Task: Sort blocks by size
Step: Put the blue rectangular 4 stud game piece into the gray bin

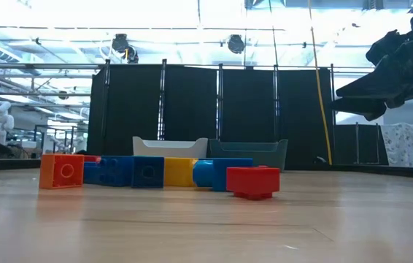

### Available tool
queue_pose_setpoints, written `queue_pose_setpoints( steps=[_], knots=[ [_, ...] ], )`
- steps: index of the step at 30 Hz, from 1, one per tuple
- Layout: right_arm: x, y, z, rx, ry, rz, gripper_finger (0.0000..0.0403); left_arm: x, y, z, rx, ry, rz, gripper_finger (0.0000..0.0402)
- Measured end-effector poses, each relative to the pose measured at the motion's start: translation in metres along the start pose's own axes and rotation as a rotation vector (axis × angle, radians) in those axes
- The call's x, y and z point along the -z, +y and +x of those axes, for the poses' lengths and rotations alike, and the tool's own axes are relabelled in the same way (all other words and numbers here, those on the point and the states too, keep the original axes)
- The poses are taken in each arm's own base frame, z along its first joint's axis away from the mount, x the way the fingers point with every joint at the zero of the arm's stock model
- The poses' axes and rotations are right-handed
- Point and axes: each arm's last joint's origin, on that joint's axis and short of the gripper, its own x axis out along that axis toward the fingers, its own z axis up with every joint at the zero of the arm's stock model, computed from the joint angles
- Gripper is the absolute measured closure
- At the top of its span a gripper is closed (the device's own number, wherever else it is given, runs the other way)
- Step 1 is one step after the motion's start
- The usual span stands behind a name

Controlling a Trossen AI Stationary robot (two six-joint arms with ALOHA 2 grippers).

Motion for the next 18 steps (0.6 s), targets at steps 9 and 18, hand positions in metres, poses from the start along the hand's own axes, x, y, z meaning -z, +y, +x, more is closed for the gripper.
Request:
queue_pose_setpoints(
  steps=[9,18],
  knots=[
    [0.000,0.000,0.000,-0.004,0.001,0.007,0.0124,-0.138,0.015,0.014,-0.179,-0.508,0.175,0.0143],
    [0.000,0.000,0.000,-0.004,0.001,-0.008,0.0124,-0.263,0.017,0.055,0.006,-0.379,0.703,0.0144]
  ],
)
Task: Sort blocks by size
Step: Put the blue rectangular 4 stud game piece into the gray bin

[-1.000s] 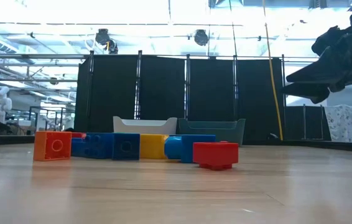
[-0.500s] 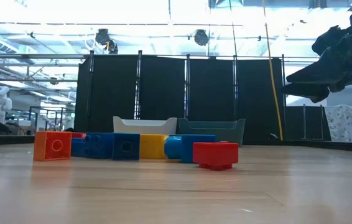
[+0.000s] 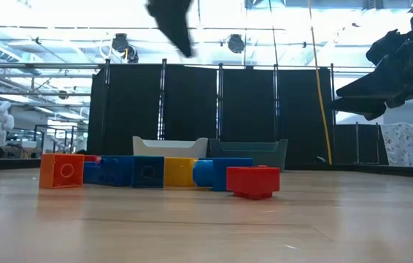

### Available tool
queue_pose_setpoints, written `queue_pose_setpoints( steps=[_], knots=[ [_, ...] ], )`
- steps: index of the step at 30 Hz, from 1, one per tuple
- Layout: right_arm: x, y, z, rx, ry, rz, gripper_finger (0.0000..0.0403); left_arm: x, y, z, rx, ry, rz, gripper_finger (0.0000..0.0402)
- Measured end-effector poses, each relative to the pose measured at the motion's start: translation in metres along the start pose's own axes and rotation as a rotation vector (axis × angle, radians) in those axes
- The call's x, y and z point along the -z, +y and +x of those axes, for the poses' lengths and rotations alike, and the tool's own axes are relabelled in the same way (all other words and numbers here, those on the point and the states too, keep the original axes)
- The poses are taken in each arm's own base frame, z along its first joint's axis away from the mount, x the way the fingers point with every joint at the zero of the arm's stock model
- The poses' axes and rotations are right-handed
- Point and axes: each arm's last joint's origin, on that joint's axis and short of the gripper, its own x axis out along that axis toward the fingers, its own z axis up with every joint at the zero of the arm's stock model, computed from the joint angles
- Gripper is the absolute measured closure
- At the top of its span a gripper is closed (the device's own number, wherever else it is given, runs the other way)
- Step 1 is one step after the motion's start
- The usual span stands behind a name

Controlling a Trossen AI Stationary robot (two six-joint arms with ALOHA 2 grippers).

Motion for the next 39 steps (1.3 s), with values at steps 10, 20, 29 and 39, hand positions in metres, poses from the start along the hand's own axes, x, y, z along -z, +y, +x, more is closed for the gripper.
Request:
queue_pose_setpoints(
  steps=[10,20,29,39],
  knots=[
    [0.001,0.000,0.001,0.004,0.015,-0.005,0.0124,-0.012,0.022,0.075,0.259,0.023,0.432,0.0144],
    [0.004,0.000,0.003,0.011,0.045,-0.016,0.0124,0.004,-0.019,0.144,0.417,0.167,0.594,0.0144],
    [0.006,0.000,0.004,0.015,0.064,-0.021,0.0124,0.006,-0.030,0.158,0.474,0.140,0.649,0.0144],
    [0.006,0.000,0.004,0.019,0.066,-0.019,0.0124,0.001,-0.031,0.160,0.489,0.086,0.652,0.0144]
  ],
)
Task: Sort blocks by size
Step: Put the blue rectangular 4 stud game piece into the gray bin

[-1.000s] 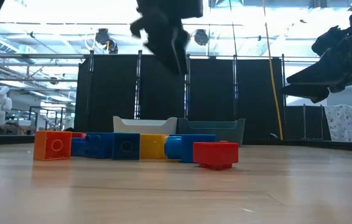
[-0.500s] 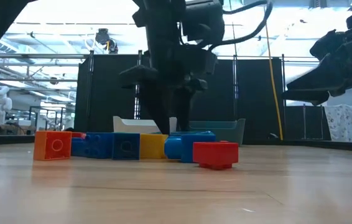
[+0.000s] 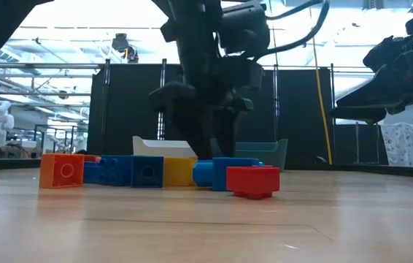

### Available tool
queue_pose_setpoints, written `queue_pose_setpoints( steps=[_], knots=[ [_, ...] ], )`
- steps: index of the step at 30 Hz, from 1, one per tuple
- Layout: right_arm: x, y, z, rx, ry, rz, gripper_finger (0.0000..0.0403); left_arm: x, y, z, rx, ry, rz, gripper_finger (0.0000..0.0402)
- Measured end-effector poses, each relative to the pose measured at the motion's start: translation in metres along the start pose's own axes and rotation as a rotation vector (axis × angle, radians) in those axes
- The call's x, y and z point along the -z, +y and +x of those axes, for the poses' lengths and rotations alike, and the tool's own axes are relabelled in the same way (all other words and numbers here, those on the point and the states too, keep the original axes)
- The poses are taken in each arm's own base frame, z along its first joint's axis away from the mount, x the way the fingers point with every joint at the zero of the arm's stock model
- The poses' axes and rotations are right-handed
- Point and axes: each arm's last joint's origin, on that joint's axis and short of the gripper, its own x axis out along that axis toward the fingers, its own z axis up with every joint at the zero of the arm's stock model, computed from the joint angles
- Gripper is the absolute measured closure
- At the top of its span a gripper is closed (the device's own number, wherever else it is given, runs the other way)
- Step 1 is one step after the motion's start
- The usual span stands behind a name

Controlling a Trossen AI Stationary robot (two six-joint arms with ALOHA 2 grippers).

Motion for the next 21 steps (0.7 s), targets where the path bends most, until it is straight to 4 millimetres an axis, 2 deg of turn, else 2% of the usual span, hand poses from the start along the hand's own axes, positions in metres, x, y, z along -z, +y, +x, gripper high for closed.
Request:
queue_pose_setpoints(
  steps=[8,13,15,19,21],
  knots=[
    [0.000,0.000,0.000,0.001,0.002,0.000,0.0124,-0.003,0.003,0.017,-0.005,-0.013,0.010,0.0154],
    [0.000,0.000,0.000,0.001,0.002,0.000,0.0124,-0.002,0.004,0.022,-0.032,0.010,0.013,0.0217],
    [0.000,0.000,0.000,0.001,0.001,0.000,0.0124,-0.004,0.005,0.016,-0.061,0.008,0.011,0.0239],
    [0.000,0.000,0.000,0.001,0.002,0.000,0.0124,-0.008,0.009,0.006,-0.085,-0.001,-0.001,0.0247],
    [0.000,0.000,0.000,0.001,0.001,0.000,0.0124,-0.012,0.012,-0.003,-0.121,-0.012,-0.021,0.0292]
  ],
)
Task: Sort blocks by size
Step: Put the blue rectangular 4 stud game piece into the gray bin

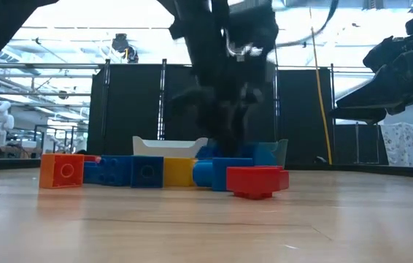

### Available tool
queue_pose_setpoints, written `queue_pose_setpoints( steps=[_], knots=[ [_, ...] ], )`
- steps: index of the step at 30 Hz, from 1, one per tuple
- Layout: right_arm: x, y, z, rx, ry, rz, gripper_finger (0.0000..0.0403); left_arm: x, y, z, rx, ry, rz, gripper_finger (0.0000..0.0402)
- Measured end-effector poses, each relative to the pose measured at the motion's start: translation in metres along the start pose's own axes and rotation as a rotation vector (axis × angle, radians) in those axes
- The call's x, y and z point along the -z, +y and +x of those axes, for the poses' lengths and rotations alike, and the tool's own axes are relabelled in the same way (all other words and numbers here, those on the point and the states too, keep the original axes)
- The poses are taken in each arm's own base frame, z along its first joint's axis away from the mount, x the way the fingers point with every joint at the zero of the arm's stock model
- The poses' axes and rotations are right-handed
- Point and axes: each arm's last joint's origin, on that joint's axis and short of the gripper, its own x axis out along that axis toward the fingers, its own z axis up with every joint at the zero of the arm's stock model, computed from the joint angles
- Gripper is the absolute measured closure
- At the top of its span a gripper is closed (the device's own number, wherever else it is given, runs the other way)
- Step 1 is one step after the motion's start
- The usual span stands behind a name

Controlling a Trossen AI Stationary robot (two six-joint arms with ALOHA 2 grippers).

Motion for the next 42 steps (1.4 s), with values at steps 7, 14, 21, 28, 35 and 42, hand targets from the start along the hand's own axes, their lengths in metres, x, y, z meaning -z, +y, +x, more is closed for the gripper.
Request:
queue_pose_setpoints(
  steps=[7,14,21,28,35,42],
  knots=[
    [0.001,0.000,0.000,0.001,0.005,-0.002,0.0124,-0.005,0.004,-0.023,-0.028,0.072,-0.012,0.0374],
    [0.001,0.000,0.000,0.002,0.007,-0.002,0.0124,-0.006,0.004,-0.041,-0.007,0.124,-0.115,0.0392],
    [0.001,0.000,0.001,0.002,0.009,-0.003,0.0124,-0.010,-0.016,-0.091,0.019,0.177,-0.166,0.0398],
    [0.002,0.000,0.001,0.004,0.017,-0.006,0.0124,-0.003,-0.079,-0.186,0.019,0.162,-0.425,0.0398],
    [0.001,0.000,0.001,0.004,0.016,-0.005,0.0124,0.000,-0.175,-0.235,0.046,0.169,-0.839,0.0398],
    [0.001,0.000,0.001,0.003,0.014,-0.005,0.0124,-0.002,-0.260,-0.245,0.010,0.161,-1.042,0.0398]
  ],
)
